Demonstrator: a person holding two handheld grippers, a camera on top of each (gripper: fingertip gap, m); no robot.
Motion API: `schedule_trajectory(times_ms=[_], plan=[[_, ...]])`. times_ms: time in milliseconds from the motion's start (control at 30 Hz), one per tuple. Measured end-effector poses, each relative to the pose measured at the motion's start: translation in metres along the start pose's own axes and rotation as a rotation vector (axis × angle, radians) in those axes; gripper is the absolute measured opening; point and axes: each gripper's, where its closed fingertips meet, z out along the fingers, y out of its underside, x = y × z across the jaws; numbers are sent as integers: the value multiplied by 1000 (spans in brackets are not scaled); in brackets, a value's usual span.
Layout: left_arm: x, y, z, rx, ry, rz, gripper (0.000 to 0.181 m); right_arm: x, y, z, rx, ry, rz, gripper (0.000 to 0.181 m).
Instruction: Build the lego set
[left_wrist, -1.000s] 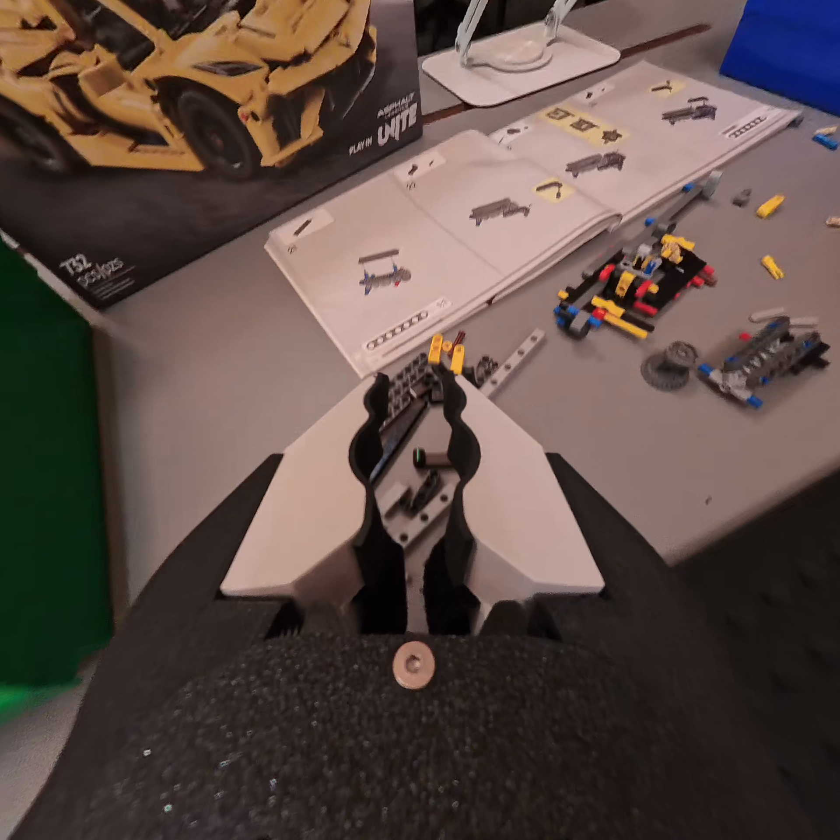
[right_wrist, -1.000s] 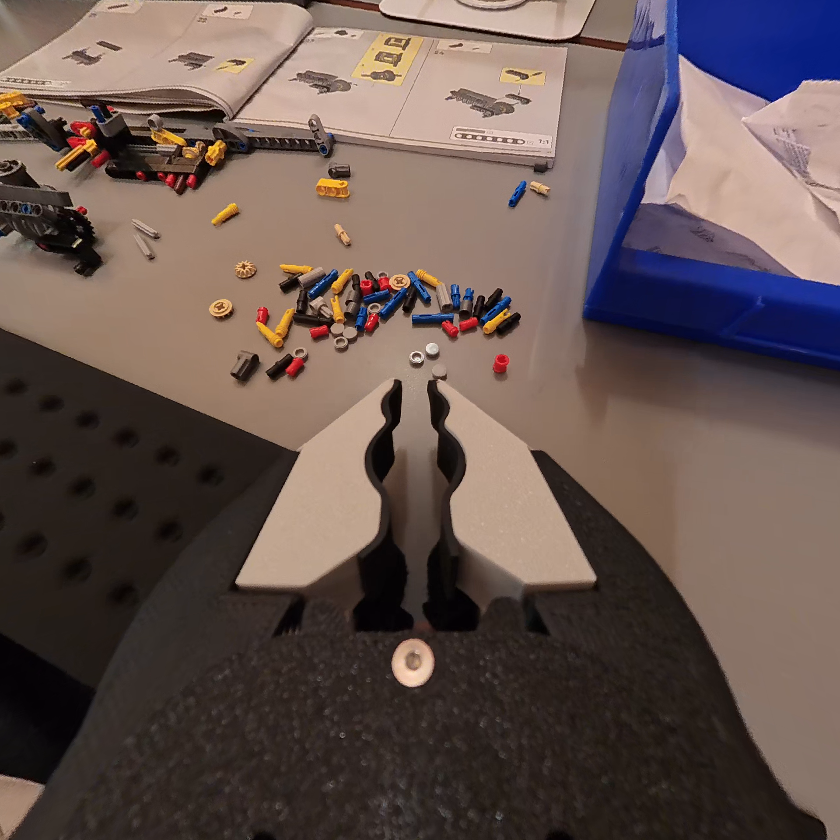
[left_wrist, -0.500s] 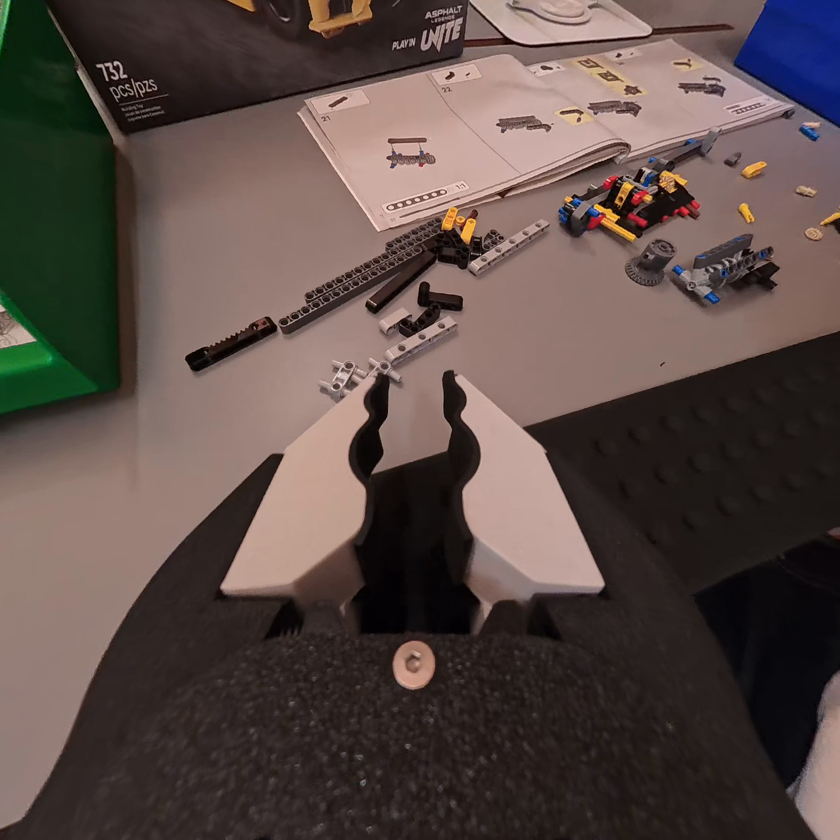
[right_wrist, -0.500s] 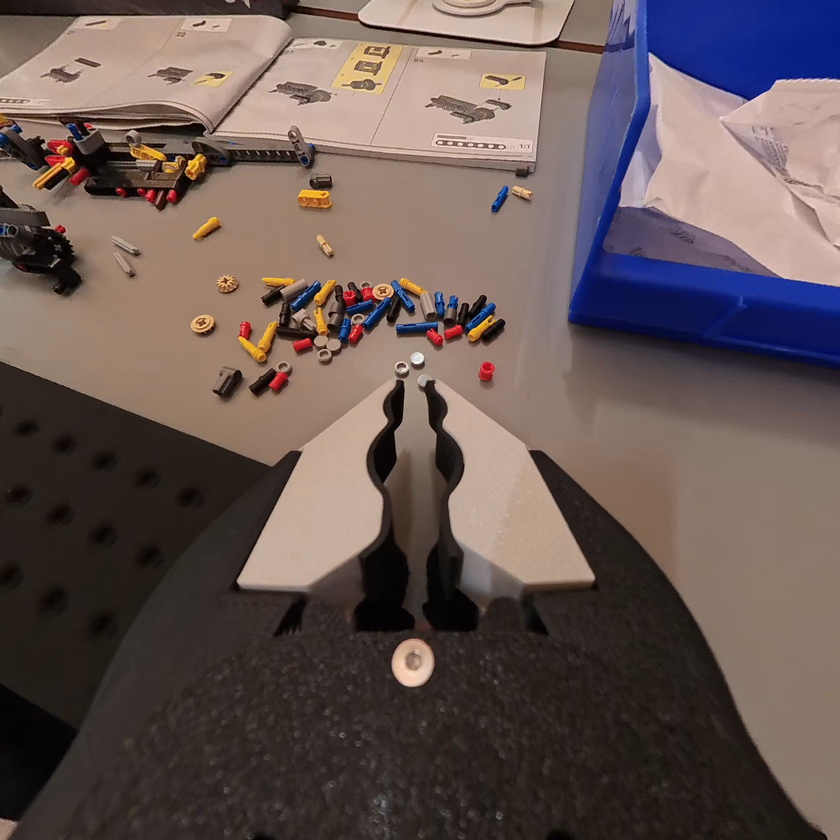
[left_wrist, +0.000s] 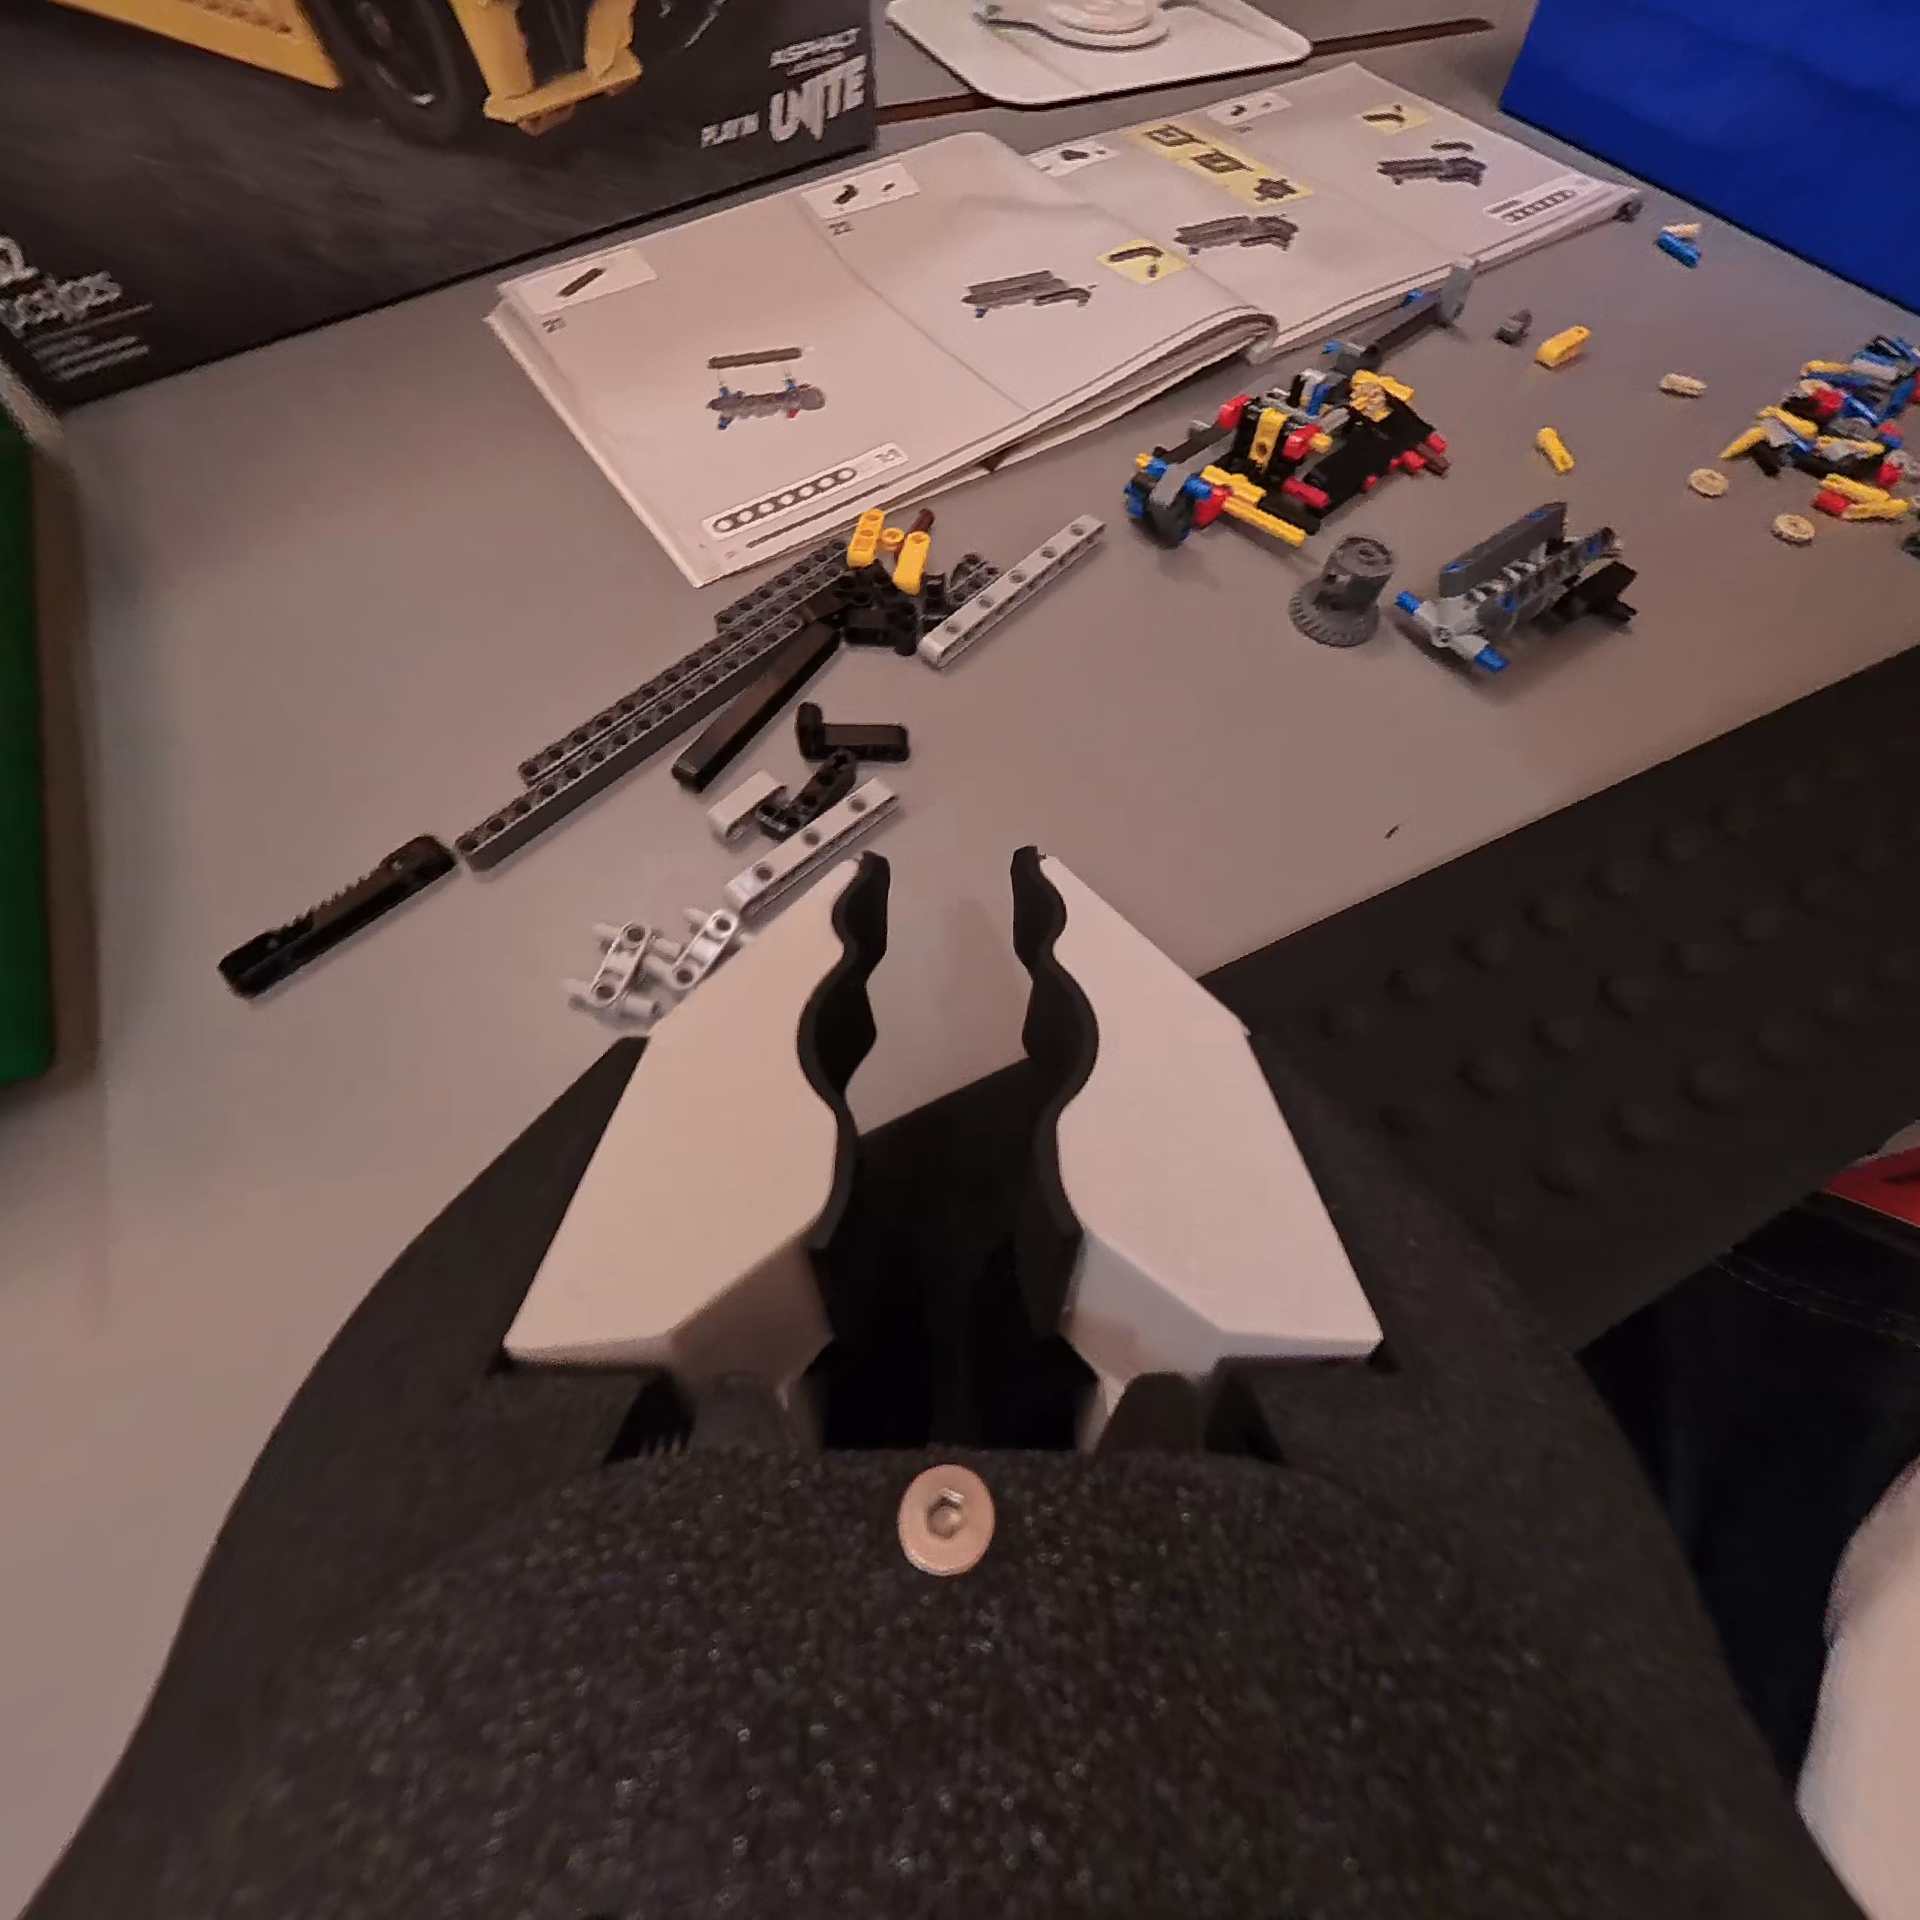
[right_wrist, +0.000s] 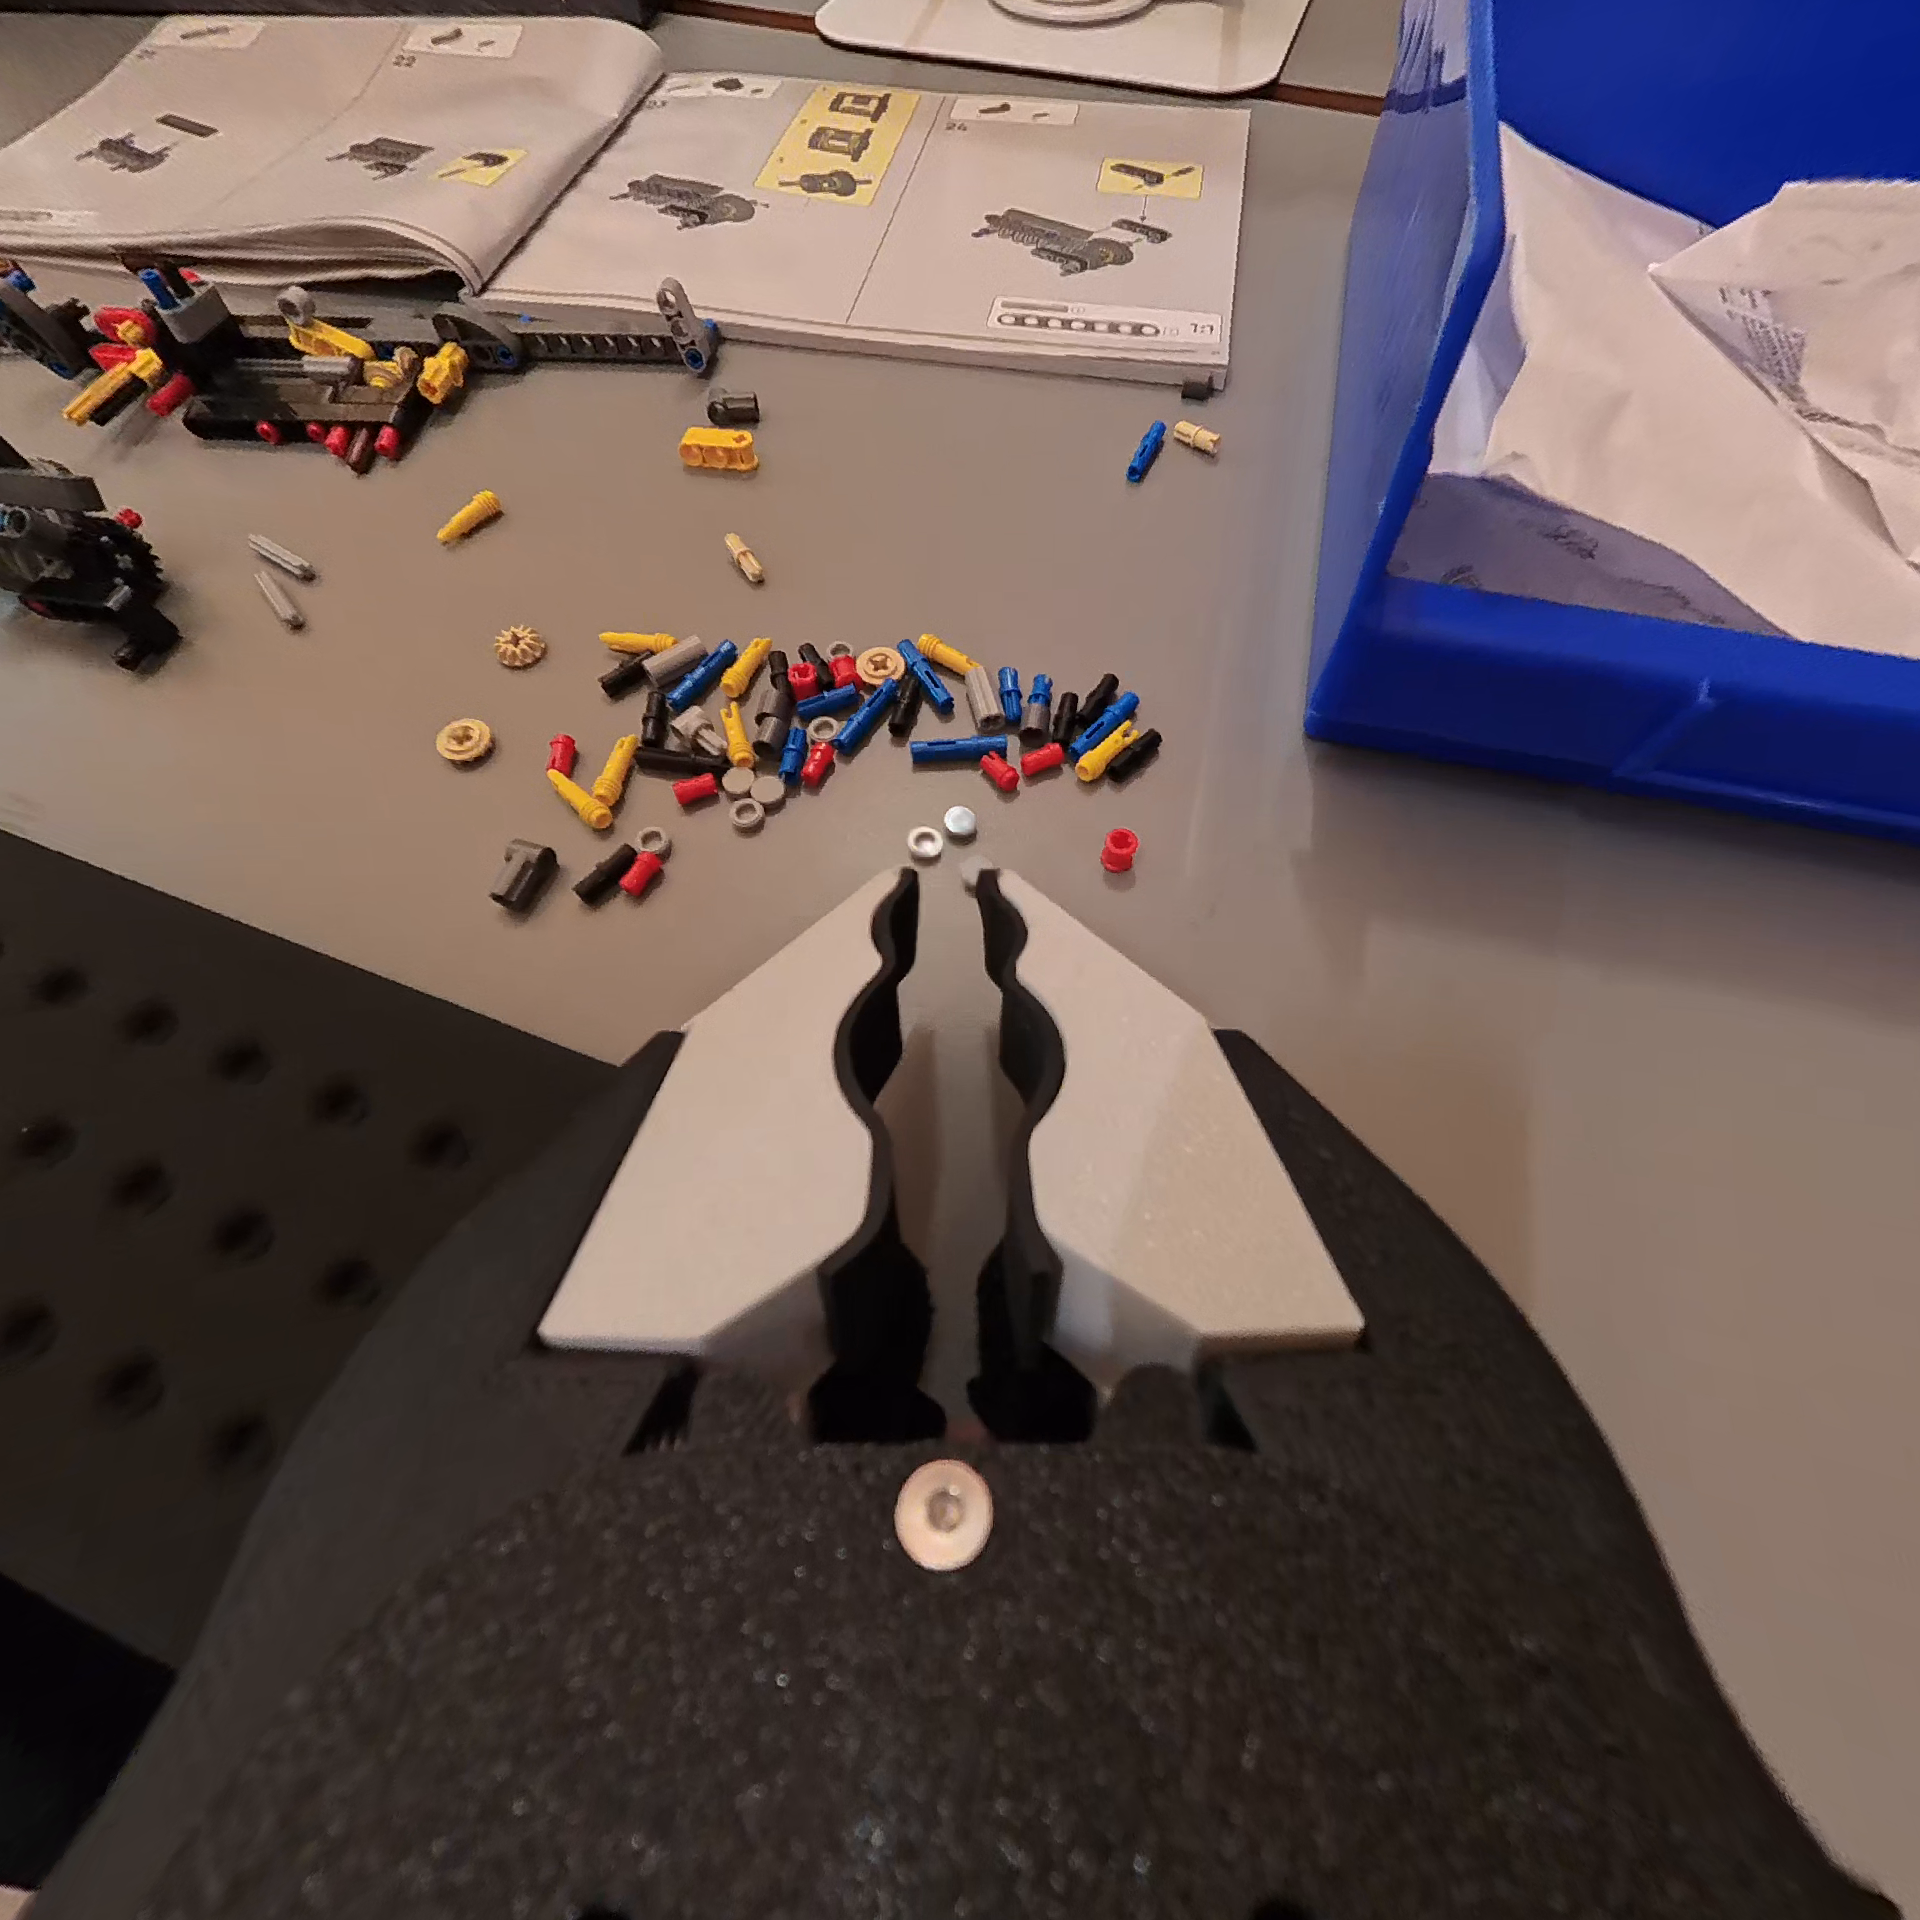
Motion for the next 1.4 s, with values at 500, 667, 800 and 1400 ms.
schedule_trajectory(times_ms=[500,667,800,1400], plan=[[74,-43,118,-208,273,323,34,-151,-64,54,-61,-422,-220,17],[67,-45,147,-243,300,353,37,-166,-67,90,-140,-466,-242,21],[72,-41,164,-267,317,398,37,-173,-63,125,-246,-507,-233,37],[79,-68,160,-117,396,385,21,-190,-70,167,-259,-469,-296,37]])
